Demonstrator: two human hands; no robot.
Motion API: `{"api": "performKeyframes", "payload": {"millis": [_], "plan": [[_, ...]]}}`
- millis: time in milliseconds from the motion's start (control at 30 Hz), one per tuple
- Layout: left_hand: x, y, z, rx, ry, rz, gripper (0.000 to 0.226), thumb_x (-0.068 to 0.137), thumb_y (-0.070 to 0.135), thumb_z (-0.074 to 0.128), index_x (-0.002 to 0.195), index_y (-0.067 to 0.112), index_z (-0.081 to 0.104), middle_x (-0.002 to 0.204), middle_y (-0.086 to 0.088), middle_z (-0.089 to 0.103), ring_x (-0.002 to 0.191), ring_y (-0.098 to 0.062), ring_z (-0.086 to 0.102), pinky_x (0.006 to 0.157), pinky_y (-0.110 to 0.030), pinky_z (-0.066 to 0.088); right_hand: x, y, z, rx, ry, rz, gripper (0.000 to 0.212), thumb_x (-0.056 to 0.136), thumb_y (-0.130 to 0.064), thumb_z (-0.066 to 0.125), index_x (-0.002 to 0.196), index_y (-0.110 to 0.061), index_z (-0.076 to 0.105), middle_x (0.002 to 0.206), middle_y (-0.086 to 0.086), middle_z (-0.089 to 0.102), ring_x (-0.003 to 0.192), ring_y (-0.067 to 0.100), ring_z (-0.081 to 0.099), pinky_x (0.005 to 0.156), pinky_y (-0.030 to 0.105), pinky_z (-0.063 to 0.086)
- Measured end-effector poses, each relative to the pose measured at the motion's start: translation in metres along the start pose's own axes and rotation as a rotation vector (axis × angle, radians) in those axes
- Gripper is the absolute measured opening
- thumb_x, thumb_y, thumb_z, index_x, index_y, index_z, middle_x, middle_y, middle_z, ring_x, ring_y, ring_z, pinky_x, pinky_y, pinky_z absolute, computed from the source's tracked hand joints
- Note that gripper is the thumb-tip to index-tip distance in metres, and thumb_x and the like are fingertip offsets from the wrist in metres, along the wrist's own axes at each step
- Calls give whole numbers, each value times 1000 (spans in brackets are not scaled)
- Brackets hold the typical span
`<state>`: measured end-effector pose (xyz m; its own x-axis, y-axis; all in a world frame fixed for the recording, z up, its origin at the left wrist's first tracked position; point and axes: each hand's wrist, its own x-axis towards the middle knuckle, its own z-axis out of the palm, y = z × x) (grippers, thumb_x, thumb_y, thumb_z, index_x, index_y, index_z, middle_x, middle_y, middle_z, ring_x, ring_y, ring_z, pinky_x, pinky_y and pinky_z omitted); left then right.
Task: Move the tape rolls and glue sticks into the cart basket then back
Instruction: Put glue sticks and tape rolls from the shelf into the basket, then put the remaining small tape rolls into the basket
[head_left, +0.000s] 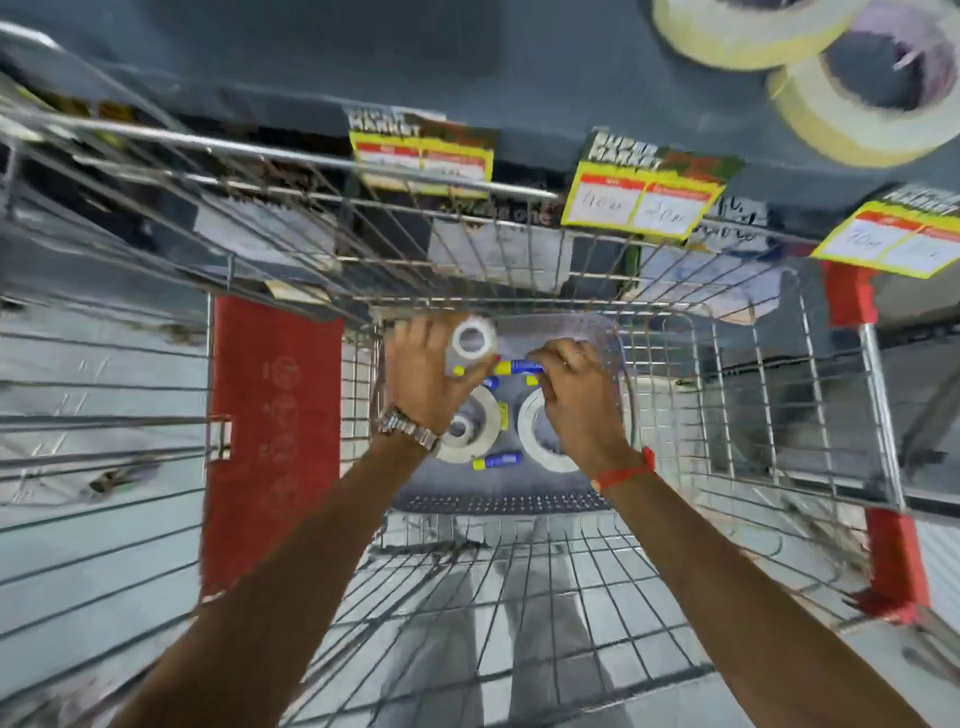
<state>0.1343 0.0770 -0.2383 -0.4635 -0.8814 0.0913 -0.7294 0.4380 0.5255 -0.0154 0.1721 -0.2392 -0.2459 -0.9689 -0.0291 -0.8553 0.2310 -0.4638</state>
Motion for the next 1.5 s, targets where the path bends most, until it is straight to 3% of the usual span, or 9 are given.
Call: {"api": "performKeyframes", "payload": {"millis": [200, 300, 533, 700, 833, 1033, 1200, 1300, 1500], "plan": [[-56, -52, 74, 130, -324, -273, 60, 58, 60, 54, 95, 16, 68, 95, -13, 67, 89, -37, 58, 78, -42, 45, 1, 25, 66, -67, -249, 99, 41, 75, 13, 48, 112, -1, 62, 111, 21, 59, 109, 37, 49, 95, 38, 38], [-71, -57, 90, 190, -344, -273, 54, 62, 53, 66, 101, 16, 66, 103, -13, 68, 97, -37, 57, 81, -43, 41, 1, 31, 84, -86, -284, 66, 38, 74, 14, 46, 105, 2, 64, 107, 24, 60, 108, 39, 51, 92, 40, 39], [-84, -58, 89, 186, -311, -271, 75, 63, 63, 41, 118, 14, 56, 122, -10, 62, 109, -33, 57, 91, -48, 39, -3, 30, 81, -95, -348, 122, 45, 80, 9, 39, 123, 2, 52, 129, 23, 51, 126, 34, 42, 108, 36, 31], [-67, -25, 67, 34, -329, -150, 71, 75, 53, 37, 129, 8, 48, 136, -18, 50, 122, -37, 50, 96, -57, 44, -8, 7, 34, 22, -186, 140, 44, 77, 10, 49, 119, 0, 57, 125, 21, 57, 121, 36, 48, 103, 38, 41], [-13, 37, 29, -202, -64, 96, 43, 87, 34, 41, 122, 11, 50, 130, -21, 53, 111, -35, 56, 86, -43, 51, 4, -17, -35, 125, 230, 78, 32, 81, 0, 51, 111, -4, 61, 116, 16, 63, 110, 24, 53, 96, 30, 41], [69, 144, -44, -190, 318, 570, 30, 85, 22, 52, 115, 16, 51, 125, -5, 50, 106, -22, 46, 87, -35, 35, 35, -22, -170, 146, 686, 105, 38, 73, 5, 59, 109, -6, 63, 110, 14, 65, 102, 20, 48, 93, 29, 38], [140, 205, -73, 23, 20, 476, 55, 88, 42, 48, 133, 12, 41, 144, -9, 42, 137, -22, 31, 115, -48, 9, 63, 0, -231, -9, 571, 219, 43, 76, 7, 56, 118, -1, 55, 118, 22, 61, 110, 37, 52, 91, 32, 34], [167, 217, -70, 204, -121, 423, 58, 93, 41, 41, 141, 13, 27, 151, -6, 29, 143, -19, 18, 114, -52, -9, 75, 9, -241, -93, 477, 221, 38, 77, 6, 55, 114, 2, 56, 116, 24, 62, 110, 39, 54, 95, 41, 39], [176, 227, -73, 319, -147, 406, 40, 94, 30, 43, 131, 16, 45, 130, -15, 54, 127, -25, 44, 116, -49, -11, 83, 22, -236, -167, 374, 251, 34, 81, 4, 51, 114, -1, 58, 113, 24, 64, 108, 40, 56, 94, 43, 45]]}}
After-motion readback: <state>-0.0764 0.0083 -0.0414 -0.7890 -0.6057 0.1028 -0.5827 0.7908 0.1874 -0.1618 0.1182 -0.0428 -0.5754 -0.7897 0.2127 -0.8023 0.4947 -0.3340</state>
